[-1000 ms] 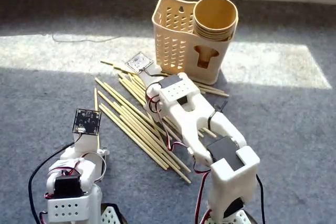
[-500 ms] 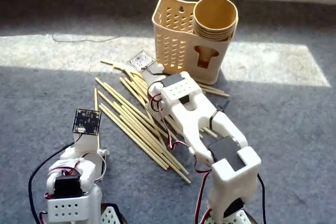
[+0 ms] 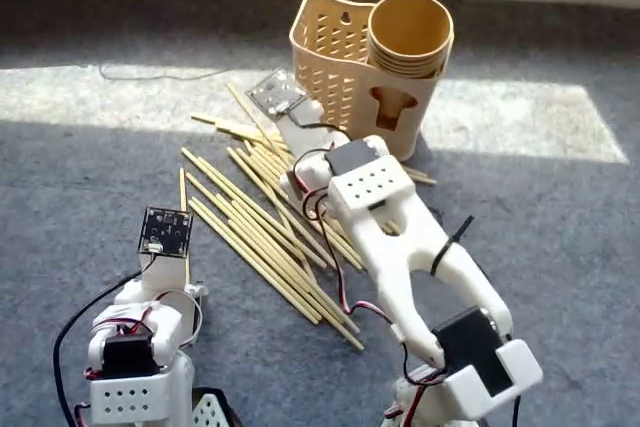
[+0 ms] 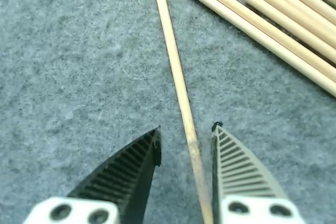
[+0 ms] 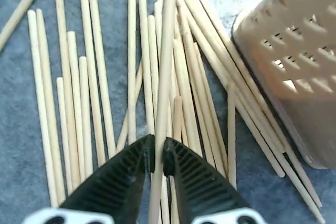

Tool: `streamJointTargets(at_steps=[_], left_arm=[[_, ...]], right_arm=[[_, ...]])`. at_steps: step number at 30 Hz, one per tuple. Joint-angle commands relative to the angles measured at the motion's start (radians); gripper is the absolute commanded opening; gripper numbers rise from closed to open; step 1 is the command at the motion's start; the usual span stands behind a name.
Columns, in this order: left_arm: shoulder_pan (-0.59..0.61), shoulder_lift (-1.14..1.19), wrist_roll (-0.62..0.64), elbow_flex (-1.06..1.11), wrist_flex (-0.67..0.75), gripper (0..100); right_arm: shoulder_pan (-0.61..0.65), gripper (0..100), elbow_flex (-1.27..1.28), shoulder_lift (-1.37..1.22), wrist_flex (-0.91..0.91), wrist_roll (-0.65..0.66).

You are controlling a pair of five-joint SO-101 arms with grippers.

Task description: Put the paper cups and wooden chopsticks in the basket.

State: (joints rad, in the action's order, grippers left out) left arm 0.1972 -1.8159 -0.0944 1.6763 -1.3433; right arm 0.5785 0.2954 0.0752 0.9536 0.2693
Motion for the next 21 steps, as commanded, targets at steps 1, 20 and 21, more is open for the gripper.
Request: streamJointTargets(at_steps=[1, 20, 21], left_arm=[[0.015, -0.008, 0.006, 0.021, -0.005, 16], [0.403, -0.008, 0.006, 0.021, -0.005, 16], [0.403, -0.008, 0.006, 0.021, -0.005, 16]], right_arm=[[-0.012, 0.5, -0.01, 0.099, -0.002, -0.172], [-0.044, 0.5, -0.073, 0.272, -0.329, -0.315], [-0.058, 0.5, -0.071, 0.278, -0.36, -0.315]])
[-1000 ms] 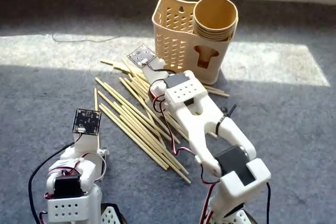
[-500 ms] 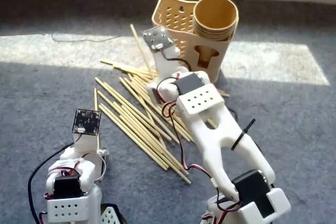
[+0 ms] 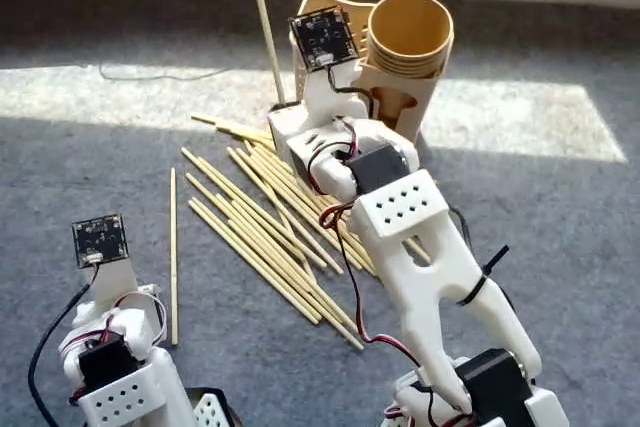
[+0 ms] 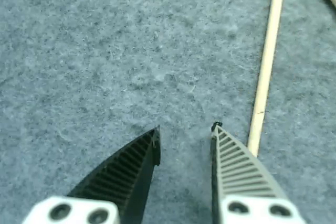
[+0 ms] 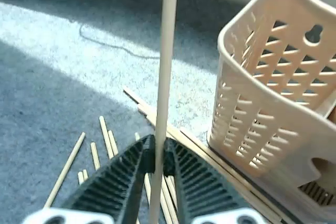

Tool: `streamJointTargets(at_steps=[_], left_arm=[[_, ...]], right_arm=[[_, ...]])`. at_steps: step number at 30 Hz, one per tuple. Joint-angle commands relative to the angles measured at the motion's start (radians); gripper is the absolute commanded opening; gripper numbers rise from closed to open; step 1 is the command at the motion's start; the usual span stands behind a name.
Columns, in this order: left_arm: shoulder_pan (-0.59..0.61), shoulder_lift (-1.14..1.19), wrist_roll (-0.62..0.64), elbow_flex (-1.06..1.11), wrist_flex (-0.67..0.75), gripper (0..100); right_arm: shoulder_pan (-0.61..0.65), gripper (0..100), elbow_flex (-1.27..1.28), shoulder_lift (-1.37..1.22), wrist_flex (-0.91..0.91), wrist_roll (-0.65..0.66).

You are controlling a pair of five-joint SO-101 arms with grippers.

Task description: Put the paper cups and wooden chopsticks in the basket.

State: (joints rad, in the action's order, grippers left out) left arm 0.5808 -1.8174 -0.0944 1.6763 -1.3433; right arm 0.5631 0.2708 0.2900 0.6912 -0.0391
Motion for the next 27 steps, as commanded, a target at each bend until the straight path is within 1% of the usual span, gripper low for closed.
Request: streamJointTargets(at_steps=[1, 4, 11, 14, 21, 27], left_arm=[[0.019, -0.007, 0.006, 0.021, -0.005, 16], [0.018, -0.007, 0.006, 0.021, -0.005, 16], [0.018, -0.007, 0.006, 0.021, -0.005, 16], [0.018, -0.007, 0.006, 0.021, -0.005, 16], [0.018, -0.007, 0.006, 0.021, -0.005, 16], [0.018, -0.007, 0.006, 0.021, -0.005, 16]], right_arm=[[-0.059, 0.5, -0.047, 0.07, -0.128, -0.006], [-0.091, 0.5, -0.047, 0.081, -0.214, -0.006], [-0.097, 0.5, -0.045, 0.081, -0.326, -0.005], [-0.105, 0.5, -0.045, 0.079, -0.401, -0.005], [-0.131, 0.5, -0.016, 0.07, -0.639, -0.003], [-0.14, 0.5, 0.162, 0.068, -0.946, 0.005]])
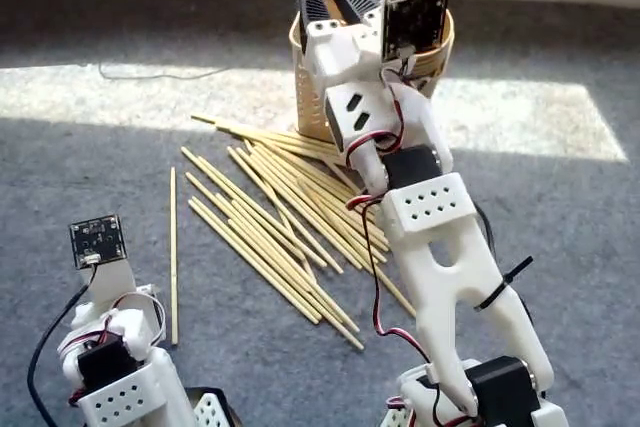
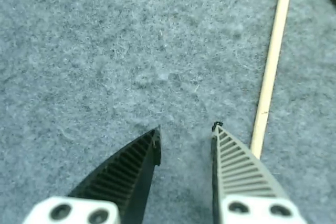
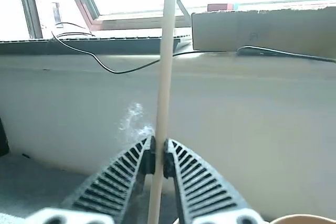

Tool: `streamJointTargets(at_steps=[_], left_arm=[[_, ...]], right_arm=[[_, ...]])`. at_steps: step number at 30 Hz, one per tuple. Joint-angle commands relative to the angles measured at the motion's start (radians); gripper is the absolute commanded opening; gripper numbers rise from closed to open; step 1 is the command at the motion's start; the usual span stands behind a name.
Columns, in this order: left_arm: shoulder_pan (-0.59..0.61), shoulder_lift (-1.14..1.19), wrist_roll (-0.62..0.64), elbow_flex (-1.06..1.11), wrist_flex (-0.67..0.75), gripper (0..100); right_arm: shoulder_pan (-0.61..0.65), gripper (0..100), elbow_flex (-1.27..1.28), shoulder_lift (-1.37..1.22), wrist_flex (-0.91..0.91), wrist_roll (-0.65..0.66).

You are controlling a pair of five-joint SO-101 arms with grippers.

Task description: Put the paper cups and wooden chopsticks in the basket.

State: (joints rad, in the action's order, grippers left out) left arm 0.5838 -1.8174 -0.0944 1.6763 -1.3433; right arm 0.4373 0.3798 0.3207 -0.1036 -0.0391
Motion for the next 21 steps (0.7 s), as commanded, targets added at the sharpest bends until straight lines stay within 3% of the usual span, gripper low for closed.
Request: streamJointTargets(at_steps=[1, 5, 9, 15, 21], left_arm=[[0.015, -0.007, 0.006, 0.021, -0.005, 16], [0.004, -0.007, 0.006, 0.021, -0.005, 16], [-0.128, -0.007, 0.006, 0.021, -0.005, 16], [-0.314, -0.007, 0.006, 0.021, -0.005, 16], [-0.355, -0.007, 0.006, 0.021, -0.005, 16]], right_arm=[[-0.015, 0.5, 0.085, 0.039, -0.188, 0.031], [-0.01, 0.5, 0.205, 0.041, -0.332, 0.175], [-0.008, 0.5, 0.298, 0.042, -0.47, 0.207], [-0.015, 0.5, 0.335, 0.041, -0.486, 0.207], [-0.038, 0.5, 0.328, 0.041, -0.489, 0.207]])
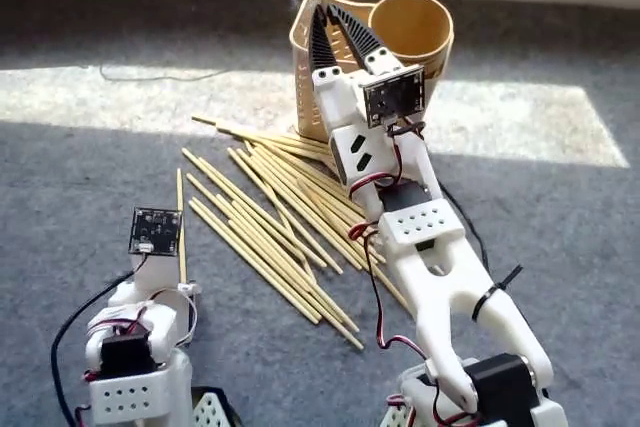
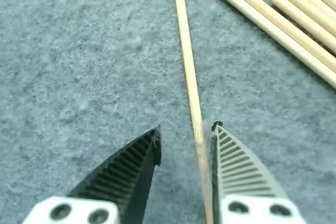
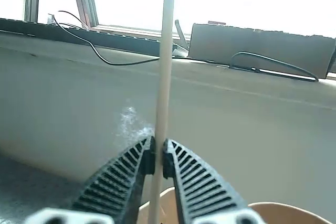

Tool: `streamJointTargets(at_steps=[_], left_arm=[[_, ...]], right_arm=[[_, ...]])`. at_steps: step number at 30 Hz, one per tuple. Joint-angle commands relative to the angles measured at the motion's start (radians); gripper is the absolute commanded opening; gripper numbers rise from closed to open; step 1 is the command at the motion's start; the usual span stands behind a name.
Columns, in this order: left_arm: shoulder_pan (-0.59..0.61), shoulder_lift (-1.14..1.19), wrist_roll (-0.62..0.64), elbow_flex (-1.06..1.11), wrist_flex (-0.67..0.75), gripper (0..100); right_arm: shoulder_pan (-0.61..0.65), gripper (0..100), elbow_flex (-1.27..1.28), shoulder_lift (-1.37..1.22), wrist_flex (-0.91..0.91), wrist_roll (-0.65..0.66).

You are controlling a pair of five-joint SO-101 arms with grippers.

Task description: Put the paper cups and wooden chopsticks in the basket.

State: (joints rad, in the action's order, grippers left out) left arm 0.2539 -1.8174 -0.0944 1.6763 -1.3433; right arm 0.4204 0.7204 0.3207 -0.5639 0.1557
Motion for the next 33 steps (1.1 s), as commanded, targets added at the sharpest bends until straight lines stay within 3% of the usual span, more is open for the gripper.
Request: streamJointTargets(at_steps=[1, 12, 21, 33], left_arm=[[-0.025, -0.007, 0.006, 0.021, -0.005, 16], [-0.025, -0.007, 0.006, 0.021, -0.003, 16], [-0.024, -0.007, 0.006, 0.021, -0.003, 16], [-0.019, -0.007, 0.006, 0.021, -0.003, 16]], right_arm=[[-0.024, 0.5, -0.013, 0.039, -0.028, 0.012], [-0.062, 0.5, -0.016, 0.002, -0.03, 0.011], [-0.079, 0.5, -0.088, -0.254, -0.262, 0.012], [-0.076, 1.2, -0.024, -0.283, -0.294, 0.012]])
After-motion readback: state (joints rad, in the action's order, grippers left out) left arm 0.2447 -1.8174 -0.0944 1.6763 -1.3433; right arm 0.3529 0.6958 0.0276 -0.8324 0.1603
